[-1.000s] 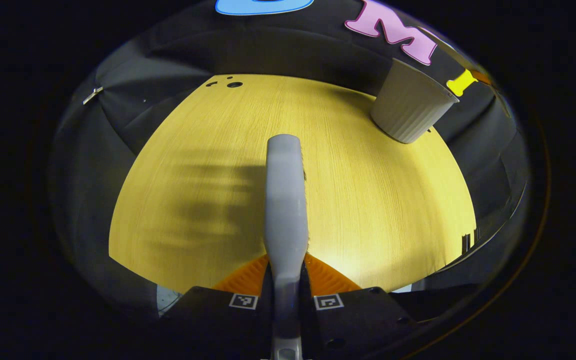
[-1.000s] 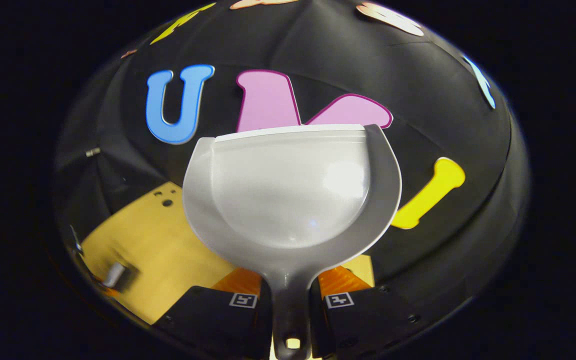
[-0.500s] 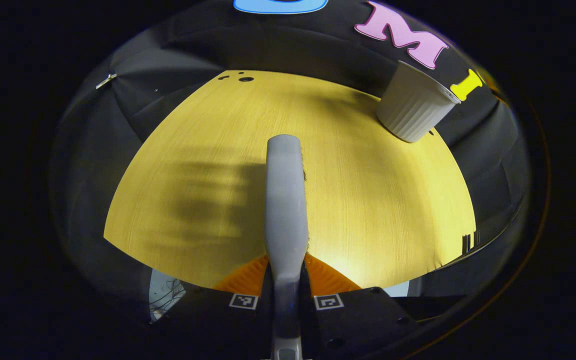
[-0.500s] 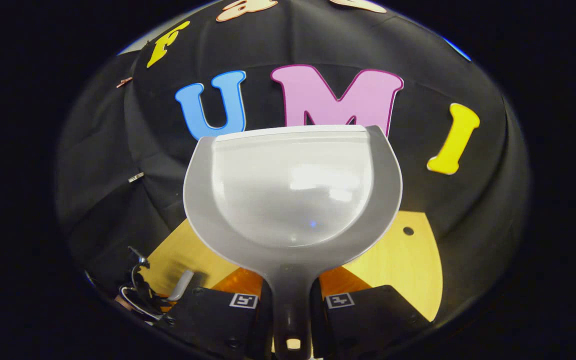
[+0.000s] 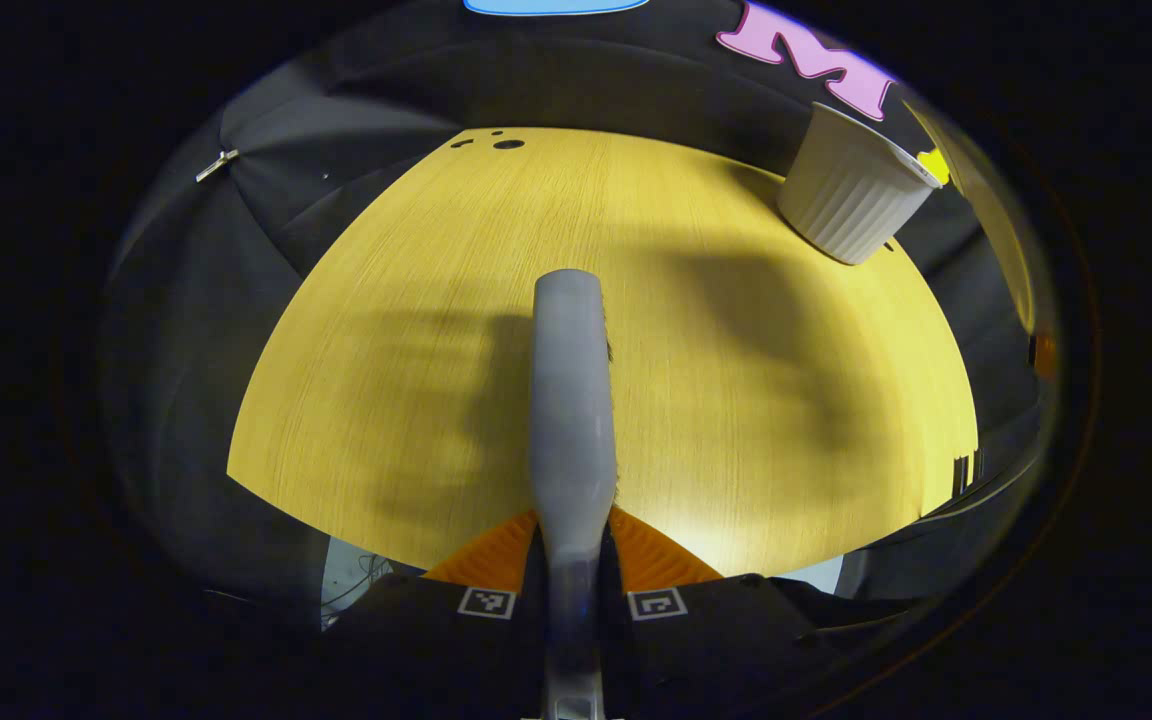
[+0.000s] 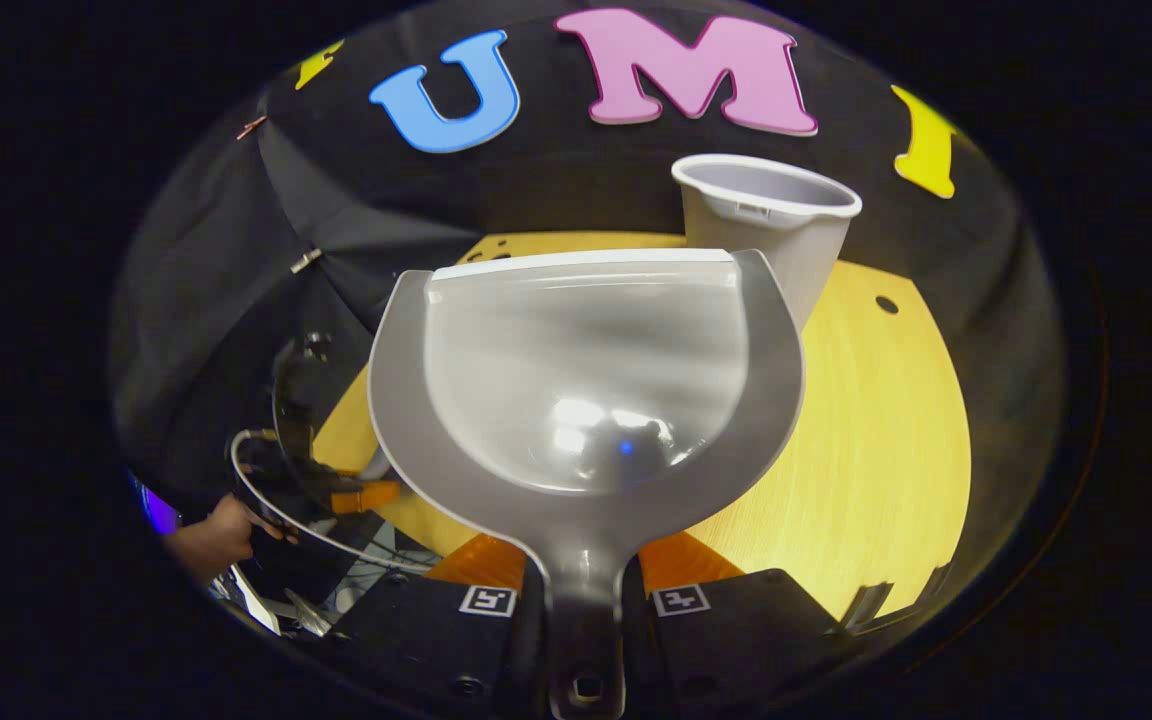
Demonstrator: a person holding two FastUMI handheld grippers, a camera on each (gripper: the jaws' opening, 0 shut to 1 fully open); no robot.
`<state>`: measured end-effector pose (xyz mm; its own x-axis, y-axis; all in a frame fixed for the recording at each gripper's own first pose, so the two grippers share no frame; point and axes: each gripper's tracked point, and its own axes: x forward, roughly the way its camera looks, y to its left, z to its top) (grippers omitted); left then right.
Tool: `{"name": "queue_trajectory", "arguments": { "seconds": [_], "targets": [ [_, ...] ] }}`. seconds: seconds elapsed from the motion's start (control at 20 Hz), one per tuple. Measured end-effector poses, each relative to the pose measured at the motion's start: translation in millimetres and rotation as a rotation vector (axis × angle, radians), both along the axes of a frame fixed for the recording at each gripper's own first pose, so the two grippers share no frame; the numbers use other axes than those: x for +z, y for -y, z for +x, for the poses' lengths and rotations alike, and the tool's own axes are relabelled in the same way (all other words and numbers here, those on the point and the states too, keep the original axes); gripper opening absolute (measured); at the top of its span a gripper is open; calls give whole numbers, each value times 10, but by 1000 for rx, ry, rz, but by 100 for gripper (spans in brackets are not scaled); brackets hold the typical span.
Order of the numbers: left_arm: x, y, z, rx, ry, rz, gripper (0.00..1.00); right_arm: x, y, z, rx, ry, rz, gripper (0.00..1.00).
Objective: Pick up the small broom and dustpan from the desktop, sweep the trash into the dustpan with the broom, and then empty the trash into the garbage bin.
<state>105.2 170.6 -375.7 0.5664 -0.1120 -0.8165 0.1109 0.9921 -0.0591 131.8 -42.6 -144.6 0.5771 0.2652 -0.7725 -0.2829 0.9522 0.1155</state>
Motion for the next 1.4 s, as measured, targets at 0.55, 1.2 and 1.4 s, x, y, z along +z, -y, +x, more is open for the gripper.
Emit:
{"name": "queue_trajectory", "arguments": {
  "seconds": [0.55,1.2,1.4],
  "targets": [
    [-127,19,579,-108,-36,145,30,-1526,239,52,-155,-231,-103,34],
    [-99,56,673,-184,-44,263,31,-1722,98,117,-186,-313,-52,48],
    [194,79,568,-170,23,232,80,-1400,161,212,-199,-242,-53,100]
  ]
}}
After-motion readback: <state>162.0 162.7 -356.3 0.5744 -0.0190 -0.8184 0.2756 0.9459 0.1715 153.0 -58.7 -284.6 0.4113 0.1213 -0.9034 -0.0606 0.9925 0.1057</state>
